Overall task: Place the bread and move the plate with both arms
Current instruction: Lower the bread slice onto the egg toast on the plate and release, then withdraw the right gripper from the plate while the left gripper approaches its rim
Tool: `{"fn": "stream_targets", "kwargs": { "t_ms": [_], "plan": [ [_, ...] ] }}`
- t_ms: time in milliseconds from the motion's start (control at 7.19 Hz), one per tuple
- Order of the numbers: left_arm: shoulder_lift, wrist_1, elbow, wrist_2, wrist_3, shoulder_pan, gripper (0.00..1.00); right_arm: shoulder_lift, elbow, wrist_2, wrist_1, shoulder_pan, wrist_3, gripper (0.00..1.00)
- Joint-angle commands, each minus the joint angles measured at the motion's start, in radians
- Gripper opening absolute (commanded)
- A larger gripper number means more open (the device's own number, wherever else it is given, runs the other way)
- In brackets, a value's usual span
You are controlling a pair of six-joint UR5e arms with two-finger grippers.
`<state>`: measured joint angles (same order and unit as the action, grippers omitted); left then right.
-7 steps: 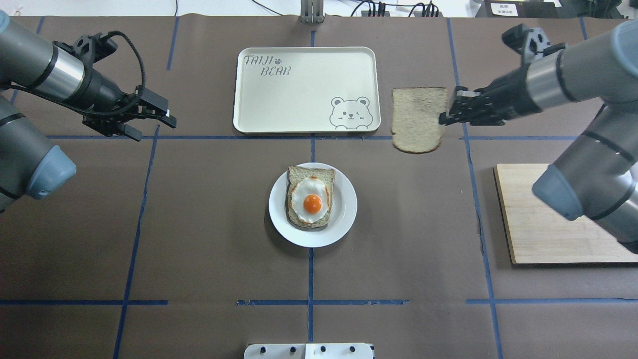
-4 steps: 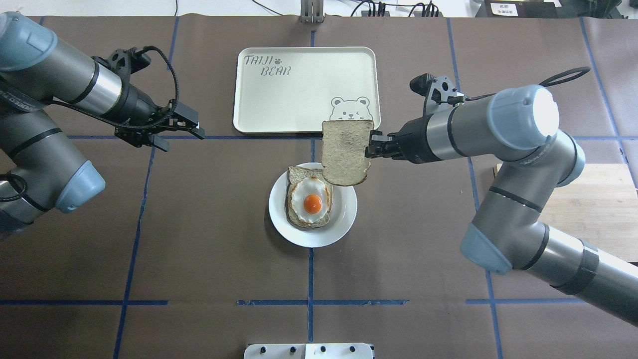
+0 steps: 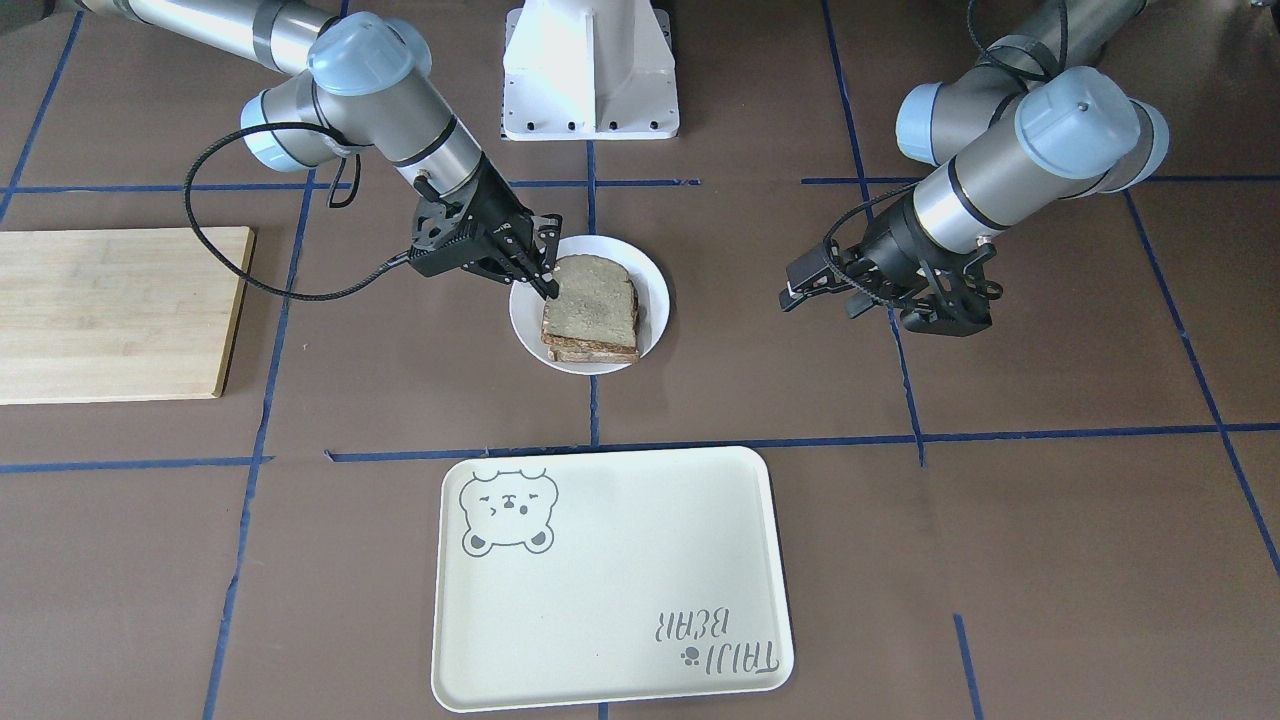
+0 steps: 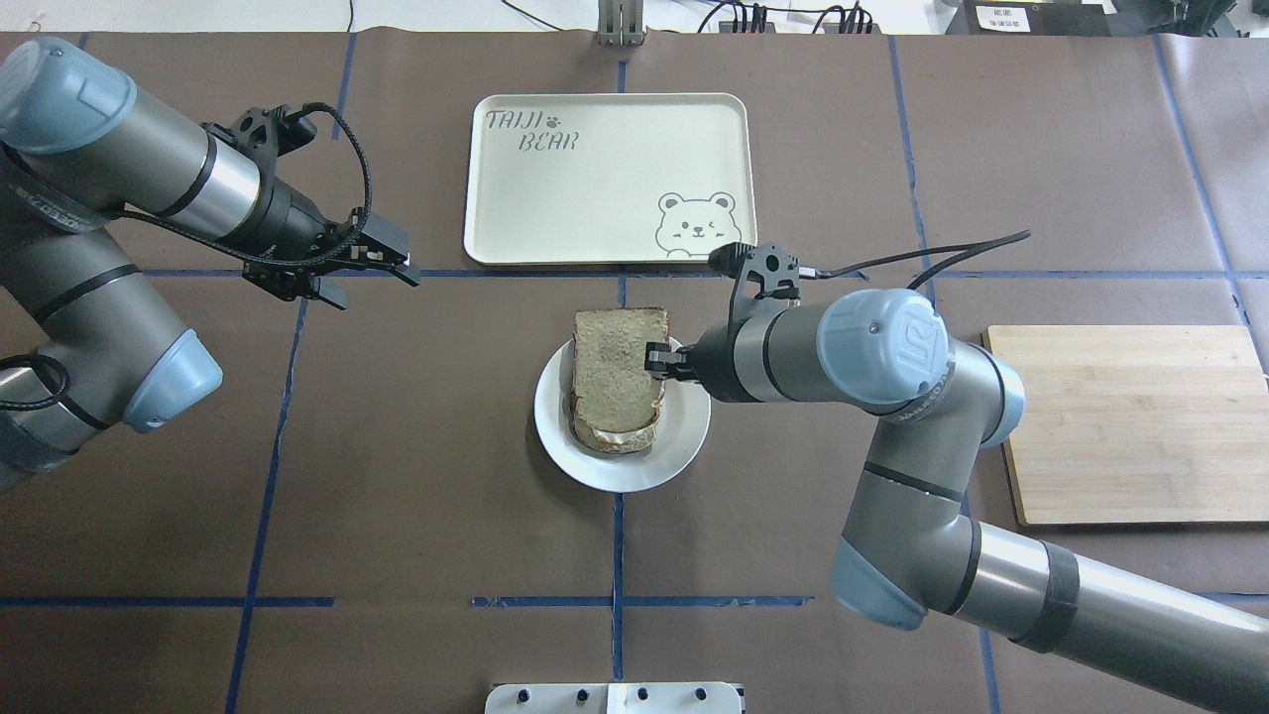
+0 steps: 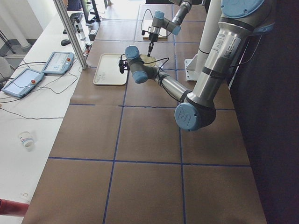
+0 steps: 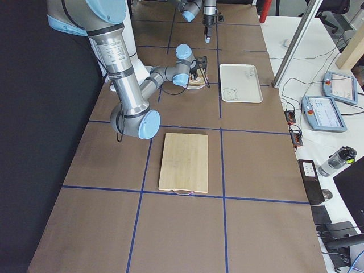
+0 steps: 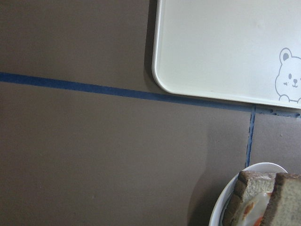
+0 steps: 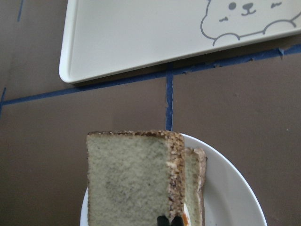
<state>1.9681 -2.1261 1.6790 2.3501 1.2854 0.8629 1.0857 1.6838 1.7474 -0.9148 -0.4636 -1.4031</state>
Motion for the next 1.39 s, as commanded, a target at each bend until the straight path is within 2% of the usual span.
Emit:
{"fn": "stream_targets", "kwargs": {
  "t_ms": [0,278,417,556,695,834,974,1113,1252],
  "plan": [
    [0.0,0.0,0.001,0.0,0.0,-0.004,1.0,0.008,-0.018,-0.049,0.001,0.048,0.003,0.0],
    [0.002,0.0,0.001,0.0,0.0,-0.002,1.0,0.013,-0.013,-0.049,0.002,0.045,0.001,0.03],
    [0.002,0.0,0.001,0.0,0.0,-0.004,1.0,0.013,-0.006,-0.042,0.008,0.039,0.001,0.45],
    [0.002,0.0,-0.001,0.0,0.0,-0.01,1.0,0.01,0.005,-0.04,0.008,0.024,-0.007,0.93],
    [0.003,0.0,-0.001,-0.011,0.0,-0.024,1.0,0.011,0.034,-0.04,0.005,0.005,-0.01,1.0],
    [0.021,-0.002,-0.004,-0.049,0.0,-0.06,1.0,0.013,0.055,0.002,-0.005,-0.047,-0.01,1.0],
    [0.029,-0.036,-0.011,-0.086,0.002,-0.099,1.0,0.014,0.057,0.124,-0.01,-0.129,-0.01,1.0],
    [0.029,-0.148,-0.057,-0.089,0.017,-0.11,1.0,0.02,0.065,0.235,-0.047,-0.217,-0.008,1.0],
    [0.029,-0.298,-0.114,-0.092,0.116,-0.131,1.0,0.023,0.083,0.332,-0.135,-0.31,0.004,1.0]
  ]
}}
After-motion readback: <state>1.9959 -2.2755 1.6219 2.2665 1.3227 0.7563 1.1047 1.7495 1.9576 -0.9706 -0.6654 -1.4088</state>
